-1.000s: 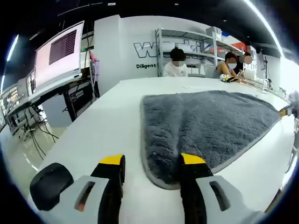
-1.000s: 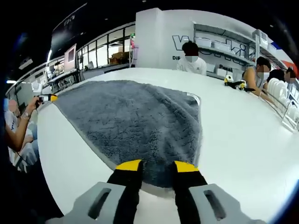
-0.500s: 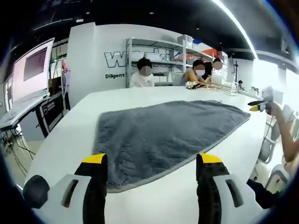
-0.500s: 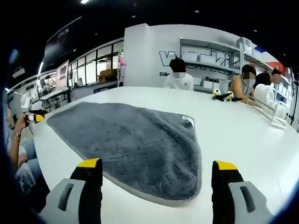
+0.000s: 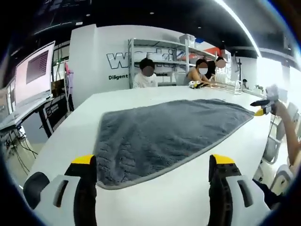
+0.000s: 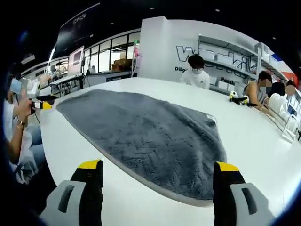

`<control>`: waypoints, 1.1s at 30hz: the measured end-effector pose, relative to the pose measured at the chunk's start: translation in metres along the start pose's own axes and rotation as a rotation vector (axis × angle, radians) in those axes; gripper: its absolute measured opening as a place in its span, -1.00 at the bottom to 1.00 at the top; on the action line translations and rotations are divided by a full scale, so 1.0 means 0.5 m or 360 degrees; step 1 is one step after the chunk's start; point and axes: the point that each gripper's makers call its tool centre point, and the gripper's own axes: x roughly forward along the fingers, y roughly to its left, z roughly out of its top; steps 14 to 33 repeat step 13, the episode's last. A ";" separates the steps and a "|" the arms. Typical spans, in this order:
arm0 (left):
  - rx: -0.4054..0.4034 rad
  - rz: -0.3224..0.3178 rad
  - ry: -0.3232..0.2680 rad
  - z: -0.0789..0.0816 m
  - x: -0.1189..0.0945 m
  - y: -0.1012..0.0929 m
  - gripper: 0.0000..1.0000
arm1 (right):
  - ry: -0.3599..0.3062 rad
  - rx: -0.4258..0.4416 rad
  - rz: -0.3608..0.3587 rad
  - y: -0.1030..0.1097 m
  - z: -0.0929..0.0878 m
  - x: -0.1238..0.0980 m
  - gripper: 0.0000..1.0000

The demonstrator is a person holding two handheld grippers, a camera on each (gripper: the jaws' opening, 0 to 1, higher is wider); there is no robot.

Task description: Open the folded towel by lifting each exposed corner and separating the folded layers until the towel lies flat within the target outline without major curled edges

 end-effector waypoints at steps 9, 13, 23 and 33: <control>0.0020 -0.0014 -0.0029 -0.008 -0.006 -0.001 0.99 | 0.0009 -0.0043 0.0013 0.017 0.001 -0.007 0.99; 0.0018 -0.0044 -0.0056 -0.004 -0.009 -0.006 0.99 | 0.0005 -0.0048 0.0015 0.023 0.004 -0.011 0.99; 0.0018 -0.0044 -0.0056 -0.004 -0.009 -0.006 0.99 | 0.0005 -0.0048 0.0015 0.023 0.004 -0.011 0.99; 0.0018 -0.0044 -0.0056 -0.004 -0.009 -0.006 0.99 | 0.0005 -0.0048 0.0015 0.023 0.004 -0.011 0.99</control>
